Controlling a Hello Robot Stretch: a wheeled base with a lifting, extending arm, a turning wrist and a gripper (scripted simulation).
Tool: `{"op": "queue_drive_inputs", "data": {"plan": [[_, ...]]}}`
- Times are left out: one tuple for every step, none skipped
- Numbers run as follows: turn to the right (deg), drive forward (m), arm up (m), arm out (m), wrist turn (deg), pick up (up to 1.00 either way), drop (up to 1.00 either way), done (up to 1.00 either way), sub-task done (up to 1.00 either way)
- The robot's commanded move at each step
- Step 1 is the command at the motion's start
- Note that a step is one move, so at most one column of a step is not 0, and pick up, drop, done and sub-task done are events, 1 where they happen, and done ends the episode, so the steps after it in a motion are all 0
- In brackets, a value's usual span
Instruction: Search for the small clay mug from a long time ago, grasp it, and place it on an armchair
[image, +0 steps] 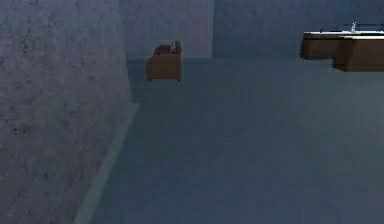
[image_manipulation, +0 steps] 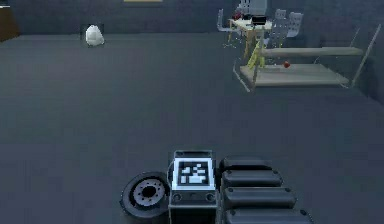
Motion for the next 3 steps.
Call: {"op": "queue_drive_inputs", "data": {"plan": [[0.0,1.0,0.0,0.0,0.0,0.0,0.0,0.0,0.0],[0.0,1.0,0.0,0.0,0.0,0.0,0.0,0.0,0.0],[3.0,0.0,0.0,0.0,0.0,0.0,0.0,0.0,0.0]]}}
